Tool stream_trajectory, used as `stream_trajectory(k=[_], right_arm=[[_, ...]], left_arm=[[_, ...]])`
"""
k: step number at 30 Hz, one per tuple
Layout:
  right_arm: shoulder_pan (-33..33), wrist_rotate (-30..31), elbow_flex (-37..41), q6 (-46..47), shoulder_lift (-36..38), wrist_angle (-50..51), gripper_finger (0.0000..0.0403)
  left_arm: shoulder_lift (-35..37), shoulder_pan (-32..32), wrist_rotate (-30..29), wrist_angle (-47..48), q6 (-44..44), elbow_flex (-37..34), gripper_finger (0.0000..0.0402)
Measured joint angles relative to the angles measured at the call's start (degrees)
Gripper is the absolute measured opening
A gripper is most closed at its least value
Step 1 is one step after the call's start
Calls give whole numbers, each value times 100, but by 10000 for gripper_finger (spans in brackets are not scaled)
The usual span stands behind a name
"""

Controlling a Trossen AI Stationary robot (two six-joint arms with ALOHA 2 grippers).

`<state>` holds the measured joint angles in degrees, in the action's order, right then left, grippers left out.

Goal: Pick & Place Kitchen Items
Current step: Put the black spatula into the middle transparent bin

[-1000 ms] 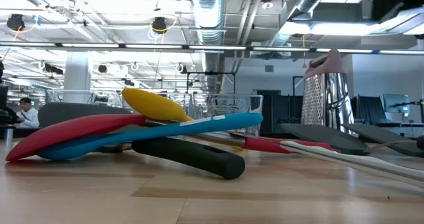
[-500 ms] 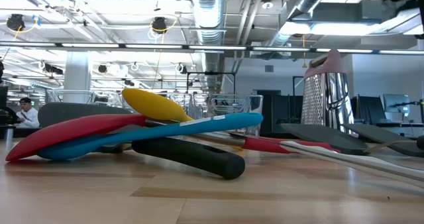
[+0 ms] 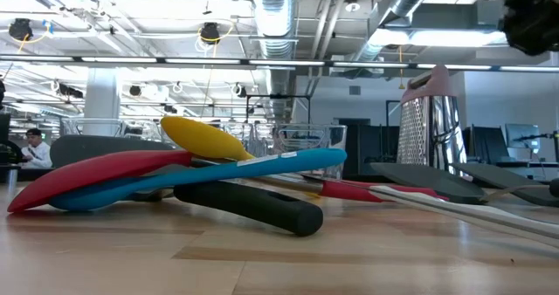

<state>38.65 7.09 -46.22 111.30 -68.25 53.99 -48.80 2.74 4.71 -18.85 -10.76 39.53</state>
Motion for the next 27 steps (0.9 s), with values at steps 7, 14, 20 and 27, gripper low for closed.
stream_trajectory(k=[7, 14, 20, 27], right_arm=[[-13, -199, 201, 99, 1, -71, 10], [-14, -295, 281, 82, -104, -49, 96], [-4, -293, 280, 66, -556, -28, 173], [-4, -297, 280, 64, -1280, -510, 194]], left_arm=[[0, 0, 0, 2, 0, 0, 1], [0, 0, 1, 41, 0, 0, 1], [0, 0, 0, 52, 1, 0, 1], [0, 0, 0, 77, 0, 0, 1]])
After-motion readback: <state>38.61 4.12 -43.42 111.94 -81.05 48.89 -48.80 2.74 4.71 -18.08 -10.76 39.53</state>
